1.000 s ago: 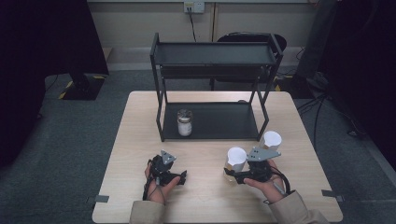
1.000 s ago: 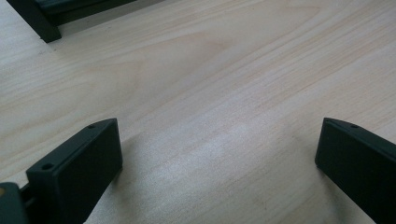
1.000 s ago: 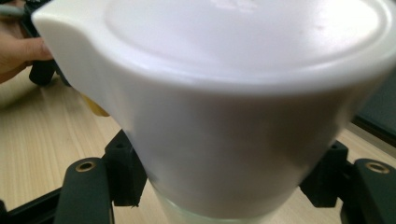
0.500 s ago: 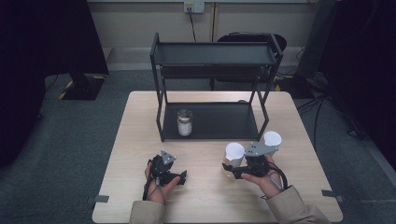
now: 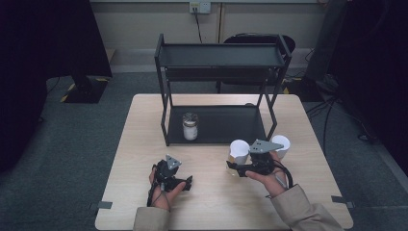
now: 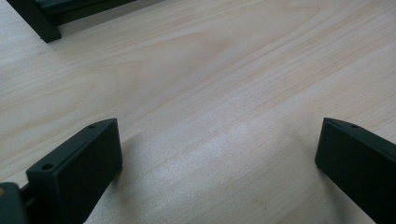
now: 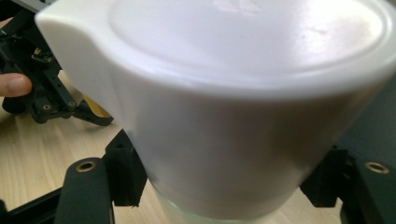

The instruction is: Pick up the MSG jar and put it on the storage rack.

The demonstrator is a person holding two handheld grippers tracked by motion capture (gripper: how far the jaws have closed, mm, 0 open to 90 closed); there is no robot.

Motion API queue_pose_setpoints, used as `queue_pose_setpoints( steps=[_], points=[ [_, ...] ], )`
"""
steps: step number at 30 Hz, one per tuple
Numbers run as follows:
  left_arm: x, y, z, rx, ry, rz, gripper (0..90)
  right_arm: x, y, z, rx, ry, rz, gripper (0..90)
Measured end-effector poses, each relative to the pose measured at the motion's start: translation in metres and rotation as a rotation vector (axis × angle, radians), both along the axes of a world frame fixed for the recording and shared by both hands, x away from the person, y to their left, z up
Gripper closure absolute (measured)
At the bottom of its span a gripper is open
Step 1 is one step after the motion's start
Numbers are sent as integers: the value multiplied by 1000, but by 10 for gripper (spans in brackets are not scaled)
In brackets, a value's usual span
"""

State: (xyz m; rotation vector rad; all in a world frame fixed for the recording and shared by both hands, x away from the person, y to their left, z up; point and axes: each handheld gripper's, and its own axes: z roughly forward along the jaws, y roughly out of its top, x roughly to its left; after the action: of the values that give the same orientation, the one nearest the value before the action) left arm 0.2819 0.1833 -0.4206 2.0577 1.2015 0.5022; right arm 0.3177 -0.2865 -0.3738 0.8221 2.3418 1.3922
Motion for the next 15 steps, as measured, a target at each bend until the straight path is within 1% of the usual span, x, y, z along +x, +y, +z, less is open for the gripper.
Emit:
queue_pose_setpoints(
  steps=[7,11,15],
  points=[
    [0,0,0,0,0,0,1,7,3,2,12,5,-15,306],
    [0,0,0,0,0,0,1,13,5,4,11,2,-17,306],
    [0,0,0,0,0,0,1,19,8,6,11,11,-22,306]
  ],
)
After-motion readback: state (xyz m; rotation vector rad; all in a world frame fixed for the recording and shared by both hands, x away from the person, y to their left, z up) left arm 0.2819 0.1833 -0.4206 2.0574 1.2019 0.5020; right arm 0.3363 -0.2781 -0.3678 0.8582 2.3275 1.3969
